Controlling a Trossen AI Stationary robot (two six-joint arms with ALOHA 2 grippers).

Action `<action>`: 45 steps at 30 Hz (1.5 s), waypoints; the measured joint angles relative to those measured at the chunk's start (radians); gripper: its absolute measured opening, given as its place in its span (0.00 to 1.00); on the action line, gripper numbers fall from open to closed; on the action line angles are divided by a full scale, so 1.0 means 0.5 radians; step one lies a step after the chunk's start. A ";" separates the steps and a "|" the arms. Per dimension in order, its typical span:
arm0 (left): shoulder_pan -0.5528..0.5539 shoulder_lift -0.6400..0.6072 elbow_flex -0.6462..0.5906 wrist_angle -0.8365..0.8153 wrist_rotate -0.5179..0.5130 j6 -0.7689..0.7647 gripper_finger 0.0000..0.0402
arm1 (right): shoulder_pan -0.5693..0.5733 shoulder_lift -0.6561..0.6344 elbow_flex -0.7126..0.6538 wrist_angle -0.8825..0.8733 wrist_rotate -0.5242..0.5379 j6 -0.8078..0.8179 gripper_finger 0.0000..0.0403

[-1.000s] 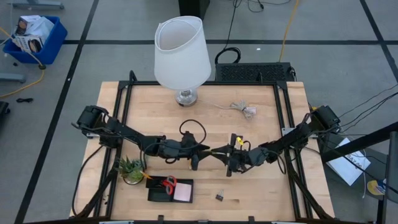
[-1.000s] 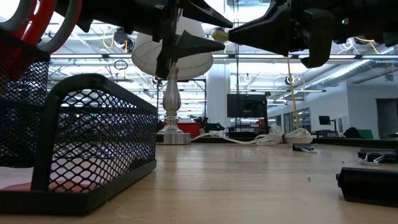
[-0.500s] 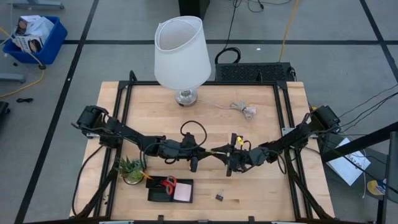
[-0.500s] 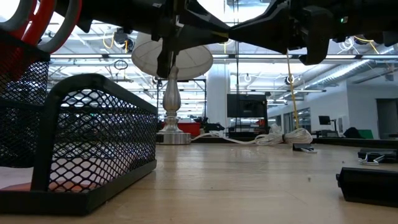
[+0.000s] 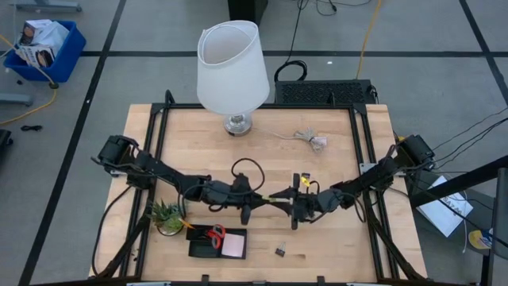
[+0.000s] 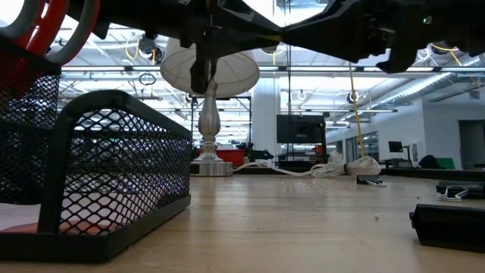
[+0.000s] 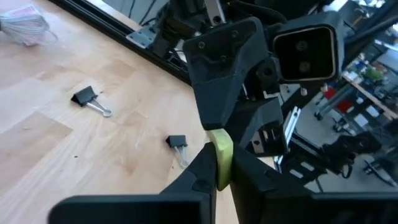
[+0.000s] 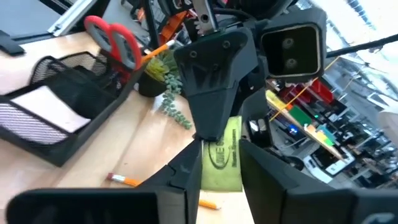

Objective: Pick and place office supplies into organizer
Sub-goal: Put the light green eraser into the black desk organizer

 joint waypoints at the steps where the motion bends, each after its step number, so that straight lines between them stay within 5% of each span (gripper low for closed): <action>1: -0.005 0.000 0.000 -0.004 0.004 0.017 0.06 | 0.009 0.000 0.000 -0.017 0.000 0.020 0.26; 9: -0.048 0.000 0.001 -0.045 0.028 0.051 0.08 | 0.108 0.000 -0.002 -0.066 0.032 0.174 0.32; 16: -0.121 -0.003 0.002 -0.018 0.096 0.049 0.04 | 0.245 0.002 -0.005 -0.090 0.332 0.223 0.33; 25: -0.262 -0.130 0.003 -0.106 0.171 0.039 0.07 | 0.382 0.002 -0.006 -0.114 0.470 0.227 0.33; 32: -0.514 -0.510 0.002 -0.615 -0.025 0.162 0.04 | 0.426 0.002 -0.006 -0.124 0.811 0.166 0.33; 45: -1.073 -1.060 0.002 -1.497 -0.288 0.246 0.04 | 0.294 0.002 -0.006 -0.316 0.809 0.377 0.33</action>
